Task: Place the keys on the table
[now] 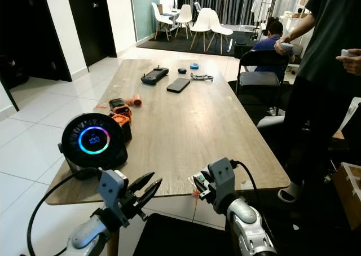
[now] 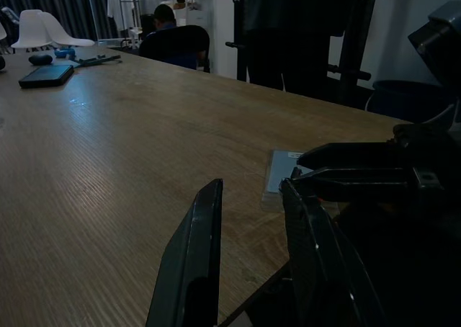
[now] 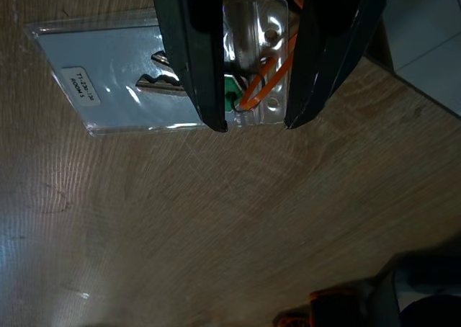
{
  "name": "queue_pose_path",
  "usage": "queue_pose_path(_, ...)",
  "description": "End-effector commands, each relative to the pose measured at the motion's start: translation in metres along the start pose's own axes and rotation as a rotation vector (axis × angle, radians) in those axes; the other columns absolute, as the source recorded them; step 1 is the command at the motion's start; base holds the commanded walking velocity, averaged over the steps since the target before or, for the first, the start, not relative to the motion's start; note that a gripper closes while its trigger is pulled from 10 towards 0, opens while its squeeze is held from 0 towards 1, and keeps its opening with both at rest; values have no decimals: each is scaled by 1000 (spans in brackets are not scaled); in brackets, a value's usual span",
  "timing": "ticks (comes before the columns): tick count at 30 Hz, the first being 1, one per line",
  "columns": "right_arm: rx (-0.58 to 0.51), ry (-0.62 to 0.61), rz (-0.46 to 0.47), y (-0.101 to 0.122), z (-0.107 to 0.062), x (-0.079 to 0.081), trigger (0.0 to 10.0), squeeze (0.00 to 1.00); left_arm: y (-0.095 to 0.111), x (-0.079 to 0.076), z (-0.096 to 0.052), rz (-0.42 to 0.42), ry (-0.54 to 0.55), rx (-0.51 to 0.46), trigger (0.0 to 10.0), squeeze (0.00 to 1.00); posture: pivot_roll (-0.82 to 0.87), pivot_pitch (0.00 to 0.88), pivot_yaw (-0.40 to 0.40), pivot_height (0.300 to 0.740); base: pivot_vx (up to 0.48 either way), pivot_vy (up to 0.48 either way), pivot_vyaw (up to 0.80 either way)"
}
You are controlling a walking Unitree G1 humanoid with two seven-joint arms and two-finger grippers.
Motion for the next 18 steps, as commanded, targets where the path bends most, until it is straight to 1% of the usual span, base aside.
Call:
queue_pose_path(1,32,10,-18,-9,-4,1,10000,0,-2,0,-4,1,-9,18,10000,0,35,115,-21,740,0,0,0)
queue_pose_path(18,69,41,-55,-19,-7,4,10000,0,-3,1,-4,4,-8,21,10000,0,37,116,-22,740,0,0,0)
Point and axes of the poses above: a point about 5 cm out from each wrist's last joint towards the gripper, its own z axis pointing out of the wrist towards the gripper, its own y axis along the axis of the wrist's last joint, x = y × z, the point moved 3 cm from there along z, pointing out of the wrist towards the gripper, and after that the axes turned 6 degrees about z, right-handed, at the moved point
